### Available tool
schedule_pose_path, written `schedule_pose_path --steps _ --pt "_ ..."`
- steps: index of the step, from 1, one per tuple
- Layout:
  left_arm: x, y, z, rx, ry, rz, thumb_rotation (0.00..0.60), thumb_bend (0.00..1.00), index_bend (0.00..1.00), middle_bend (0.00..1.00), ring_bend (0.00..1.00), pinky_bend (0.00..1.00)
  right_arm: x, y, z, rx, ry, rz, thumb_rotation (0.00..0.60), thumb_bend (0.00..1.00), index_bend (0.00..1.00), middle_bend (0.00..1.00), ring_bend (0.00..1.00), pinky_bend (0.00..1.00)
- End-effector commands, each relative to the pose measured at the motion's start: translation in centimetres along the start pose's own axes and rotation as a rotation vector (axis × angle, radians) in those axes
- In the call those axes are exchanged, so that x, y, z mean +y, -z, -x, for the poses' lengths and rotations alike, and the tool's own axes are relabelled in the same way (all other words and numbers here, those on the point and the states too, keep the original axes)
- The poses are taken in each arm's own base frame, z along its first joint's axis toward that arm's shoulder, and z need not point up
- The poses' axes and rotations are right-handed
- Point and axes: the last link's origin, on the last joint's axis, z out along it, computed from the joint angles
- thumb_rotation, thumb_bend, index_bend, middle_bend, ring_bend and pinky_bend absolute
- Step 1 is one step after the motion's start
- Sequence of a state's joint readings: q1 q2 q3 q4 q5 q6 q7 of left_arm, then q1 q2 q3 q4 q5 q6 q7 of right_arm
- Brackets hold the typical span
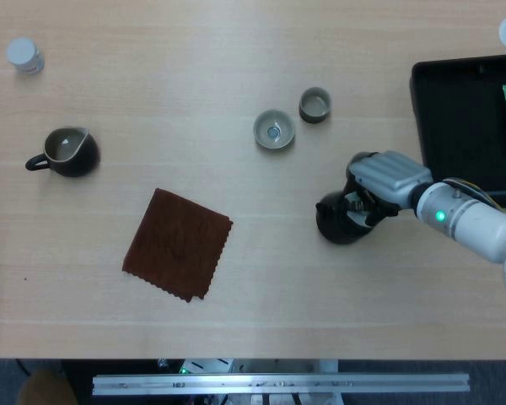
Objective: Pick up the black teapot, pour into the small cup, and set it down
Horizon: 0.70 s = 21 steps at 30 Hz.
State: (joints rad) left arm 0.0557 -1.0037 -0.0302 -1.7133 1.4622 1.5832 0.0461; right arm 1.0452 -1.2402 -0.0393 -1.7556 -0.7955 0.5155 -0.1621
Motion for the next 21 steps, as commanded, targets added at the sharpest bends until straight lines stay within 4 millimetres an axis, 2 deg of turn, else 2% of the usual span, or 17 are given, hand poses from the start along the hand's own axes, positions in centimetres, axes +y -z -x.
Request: schedule_pose_path --steps 1,7,12,21 --pt "0.00 0.00 0.00 0.001 -0.001 0.000 0.600 0.39 0.15 0.20 0.18 0.19 0.01 0.06 0.07 0.003 0.000 -0.002 0.494 0.59 0.82 0.79 0.67 0.18" --pt "0.02 0.04 -0.02 0.001 0.000 0.001 0.600 0.39 0.15 0.20 0.18 0.19 0.15 0.32 -0.02 0.009 -0.007 -0.003 0.481 0.65 0.82 0.79 0.67 0.17" --pt "0.01 0.11 -0.04 0.000 0.000 0.000 0.600 0.39 0.15 0.20 0.18 0.19 0.09 0.50 -0.10 0.006 -0.030 -0.009 0.474 0.66 0.83 0.79 0.68 0.18" --pt "0.14 0.10 -0.05 -0.002 -0.001 0.002 0.600 0.39 0.15 0.20 0.18 0.19 -0.17 0.76 0.54 0.015 -0.071 -0.023 0.484 0.48 0.85 0.82 0.71 0.17"
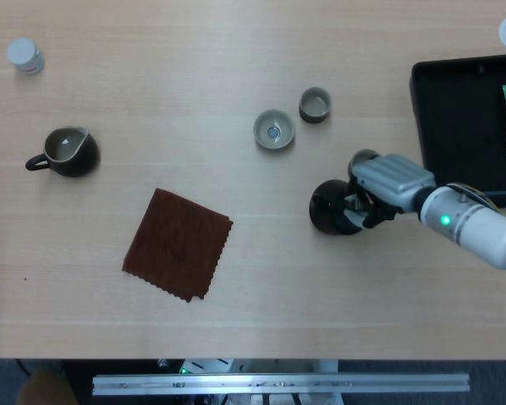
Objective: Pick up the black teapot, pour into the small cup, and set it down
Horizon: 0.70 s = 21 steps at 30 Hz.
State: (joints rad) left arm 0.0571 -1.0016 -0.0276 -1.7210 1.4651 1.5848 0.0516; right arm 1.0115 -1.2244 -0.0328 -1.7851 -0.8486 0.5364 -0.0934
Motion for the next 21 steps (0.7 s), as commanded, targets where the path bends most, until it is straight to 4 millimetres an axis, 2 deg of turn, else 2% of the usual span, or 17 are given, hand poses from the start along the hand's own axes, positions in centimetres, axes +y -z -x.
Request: schedule_pose_path --steps 1,9,14,21 --pt "0.0 0.0 0.0 0.000 0.000 0.001 0.600 0.39 0.15 0.20 0.18 0.19 -0.1 0.0 0.2 -0.001 -0.022 -0.005 0.485 0.45 0.85 0.83 0.72 0.18" --pt "0.1 0.1 -0.2 0.002 -0.001 -0.001 0.600 0.39 0.15 0.20 0.18 0.19 -0.1 0.6 -0.6 -0.008 -0.117 -0.013 0.485 0.38 0.88 0.87 0.75 0.18" --pt "0.2 0.1 -0.2 0.001 -0.001 0.002 0.600 0.39 0.15 0.20 0.18 0.19 0.1 1.1 -1.3 0.001 -0.166 -0.017 0.464 0.31 0.89 0.88 0.77 0.18" --pt "0.2 0.1 -0.2 0.003 -0.002 0.004 0.600 0.39 0.15 0.20 0.18 0.19 0.8 1.3 -1.7 0.026 -0.152 -0.013 0.445 0.23 0.91 0.91 0.79 0.18"
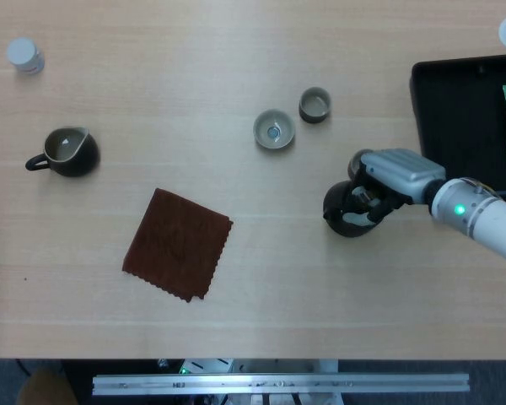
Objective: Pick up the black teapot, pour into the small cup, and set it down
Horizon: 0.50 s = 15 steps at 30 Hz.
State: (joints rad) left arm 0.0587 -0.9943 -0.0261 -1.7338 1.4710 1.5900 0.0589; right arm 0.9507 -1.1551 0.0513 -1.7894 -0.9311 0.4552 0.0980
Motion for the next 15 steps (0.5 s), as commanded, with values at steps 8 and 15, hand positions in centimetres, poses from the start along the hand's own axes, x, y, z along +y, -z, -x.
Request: schedule_pose_path --steps 8,15 --pt "-0.07 0.04 0.00 -0.001 -0.001 -0.004 0.600 0.39 0.15 0.20 0.18 0.19 0.07 0.05 -0.61 0.046 0.026 -0.007 0.351 0.17 0.92 0.92 0.81 0.18" --pt "-0.16 0.06 0.07 -0.003 0.001 -0.005 0.600 0.39 0.15 0.20 0.18 0.19 -0.12 0.09 -0.59 0.092 0.064 -0.014 0.285 0.12 0.94 0.91 0.84 0.18"
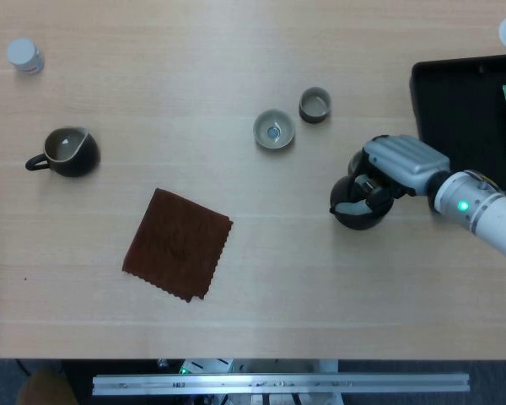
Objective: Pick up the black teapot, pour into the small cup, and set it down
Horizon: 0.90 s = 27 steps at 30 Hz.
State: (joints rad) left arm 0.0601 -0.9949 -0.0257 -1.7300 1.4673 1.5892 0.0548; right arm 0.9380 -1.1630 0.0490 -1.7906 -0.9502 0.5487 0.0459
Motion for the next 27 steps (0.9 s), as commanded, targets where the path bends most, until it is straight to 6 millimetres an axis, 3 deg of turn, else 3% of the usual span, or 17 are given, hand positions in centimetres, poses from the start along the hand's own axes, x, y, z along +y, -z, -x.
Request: schedule_pose_path --steps 1,5,15,19,27 --pt "-0.04 0.02 0.04 -0.001 0.000 -0.001 0.600 0.39 0.15 0.20 0.18 0.19 -0.11 0.05 0.19 0.011 0.013 -0.002 0.274 0.09 0.94 0.91 0.84 0.18" --pt "-0.10 0.02 0.07 -0.001 0.001 -0.001 0.600 0.39 0.15 0.20 0.18 0.19 -0.25 0.09 0.27 0.009 0.012 0.000 0.245 0.03 0.94 0.91 0.84 0.18" --pt "-0.19 0.04 0.26 -0.006 0.005 -0.001 0.600 0.39 0.15 0.20 0.18 0.19 -0.16 0.27 0.46 0.012 0.036 0.011 0.211 0.02 0.94 0.90 0.80 0.18" --pt "-0.17 0.01 0.29 -0.006 0.007 0.001 0.600 0.39 0.15 0.20 0.18 0.19 -0.19 0.40 0.33 0.033 0.075 0.015 0.213 0.15 0.94 0.89 0.78 0.18" --pt "-0.23 -0.03 0.40 -0.009 0.009 0.002 0.600 0.39 0.15 0.20 0.18 0.19 -0.30 0.47 0.46 0.051 0.081 0.025 0.235 0.31 0.94 0.89 0.76 0.18"
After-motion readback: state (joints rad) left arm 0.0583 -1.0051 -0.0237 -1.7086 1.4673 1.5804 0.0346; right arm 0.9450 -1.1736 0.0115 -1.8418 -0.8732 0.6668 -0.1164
